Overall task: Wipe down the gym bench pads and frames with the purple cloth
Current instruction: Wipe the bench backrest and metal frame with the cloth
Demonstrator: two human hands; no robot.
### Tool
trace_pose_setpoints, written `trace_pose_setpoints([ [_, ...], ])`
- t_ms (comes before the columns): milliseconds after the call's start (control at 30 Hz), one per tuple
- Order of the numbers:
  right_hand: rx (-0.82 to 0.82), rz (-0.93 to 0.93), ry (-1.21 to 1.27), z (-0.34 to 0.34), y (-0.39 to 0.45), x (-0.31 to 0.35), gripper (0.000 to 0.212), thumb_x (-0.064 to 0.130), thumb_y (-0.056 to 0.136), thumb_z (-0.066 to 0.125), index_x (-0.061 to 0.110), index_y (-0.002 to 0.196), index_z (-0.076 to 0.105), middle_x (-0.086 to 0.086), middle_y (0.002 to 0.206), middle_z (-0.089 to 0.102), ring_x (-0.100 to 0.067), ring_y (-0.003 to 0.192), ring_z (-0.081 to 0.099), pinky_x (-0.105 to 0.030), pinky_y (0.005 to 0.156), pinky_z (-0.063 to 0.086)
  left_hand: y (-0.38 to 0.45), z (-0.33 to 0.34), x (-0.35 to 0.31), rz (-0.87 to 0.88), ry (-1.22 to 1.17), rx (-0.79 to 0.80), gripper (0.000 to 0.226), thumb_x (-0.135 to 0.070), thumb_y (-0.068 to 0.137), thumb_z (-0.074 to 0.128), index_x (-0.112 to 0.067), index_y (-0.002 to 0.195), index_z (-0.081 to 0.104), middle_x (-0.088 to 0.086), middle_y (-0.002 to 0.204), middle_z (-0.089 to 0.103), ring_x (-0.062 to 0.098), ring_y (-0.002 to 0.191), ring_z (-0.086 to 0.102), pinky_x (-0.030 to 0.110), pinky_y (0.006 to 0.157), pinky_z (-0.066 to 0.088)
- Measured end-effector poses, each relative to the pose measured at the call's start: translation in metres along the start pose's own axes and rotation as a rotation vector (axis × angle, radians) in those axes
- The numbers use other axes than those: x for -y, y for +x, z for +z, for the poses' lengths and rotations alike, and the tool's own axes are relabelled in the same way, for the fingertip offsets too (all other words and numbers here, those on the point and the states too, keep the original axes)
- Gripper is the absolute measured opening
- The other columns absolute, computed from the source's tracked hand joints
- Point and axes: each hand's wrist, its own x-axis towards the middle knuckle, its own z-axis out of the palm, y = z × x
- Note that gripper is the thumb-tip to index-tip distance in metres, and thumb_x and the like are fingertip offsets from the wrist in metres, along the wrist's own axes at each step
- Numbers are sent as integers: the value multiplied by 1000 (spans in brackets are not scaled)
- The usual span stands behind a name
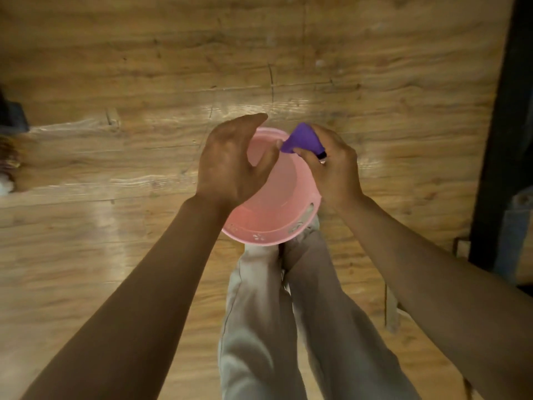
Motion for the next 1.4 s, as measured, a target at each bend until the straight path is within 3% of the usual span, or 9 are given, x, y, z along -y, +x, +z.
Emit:
trace_pose_setpoints([
  [300, 58, -83, 49, -99, -37, 110, 46, 14, 82, 70, 2, 125, 58, -12, 124, 61, -13, 111, 55, -7, 93, 37, -26, -99, -92, 127, 97, 95, 54, -49, 88, 51, -12, 127, 60, 9, 125, 64, 29, 115, 58, 38, 100, 44],
  [400, 48, -107, 29, -133, -62, 131, 48, 16, 83, 70, 1, 126, 57, -14, 125, 60, -19, 112, 56, -7, 93, 36, -38, -125, -122, 181, 136, 142, 56, -52, 88, 48, -14, 128, 59, 7, 127, 63, 28, 117, 57, 38, 102, 42],
  [533, 10, -83, 30, -175, -104, 152, 47, 16, 83, 71, 2, 126, 57, -13, 124, 61, -10, 107, 54, -2, 88, 34, -59, -153, -169, 284, 189, 208, 59, -52, 86, 44, -12, 128, 60, 7, 126, 64, 28, 117, 58, 36, 102, 39],
  [700, -44, -34, 52, -228, -157, 170, 48, 19, 84, 71, 4, 127, 57, -12, 124, 60, -23, 111, 57, -28, 93, 46, -88, -172, -232, 387, 214, 257, 59, -51, 86, 45, -12, 128, 59, 9, 126, 64, 29, 116, 58, 40, 102, 41],
  [767, -88, -22, 66, -249, -180, 176, 47, 18, 84, 71, 4, 127, 57, -11, 123, 61, -22, 110, 57, -31, 93, 47, -103, -174, -254, 434, 220, 262, 59, -51, 85, 44, -12, 127, 60, 9, 125, 64, 30, 115, 59, 40, 100, 42],
  [967, -223, 100, 72, -316, -253, 171, 49, 20, 84, 71, 4, 128, 56, -11, 126, 59, -22, 114, 56, -19, 97, 39, -145, -158, -324, 547, 290, 382, 65, -57, 84, 39, -14, 129, 59, 7, 128, 63, 26, 119, 56, 32, 101, 39],
  [1100, -271, 142, 93, -362, -302, 147, 49, 22, 86, 69, 6, 130, 55, -9, 127, 58, -22, 114, 56, -29, 98, 45, -163, -128, -381, 651, 306, 419, 64, -55, 84, 42, -12, 127, 61, 10, 125, 64, 28, 116, 59, 36, 100, 43],
  [1267, -304, 201, 98, -423, -359, 117, 47, 23, 89, 65, 8, 132, 52, -7, 128, 56, -19, 116, 52, -19, 96, 38, -194, -85, -457, 769, 270, 431, 58, -48, 84, 48, -6, 120, 64, 13, 116, 68, 30, 107, 65, 41, 95, 49],
  [1400, -334, 236, 96, -469, -391, 97, 49, 25, 91, 62, 10, 135, 48, -6, 131, 53, -18, 118, 50, -28, 100, 41, -216, -56, -511, 795, 293, 464, 63, -53, 84, 42, -9, 125, 62, 10, 123, 65, 29, 114, 60, 39, 98, 46],
])
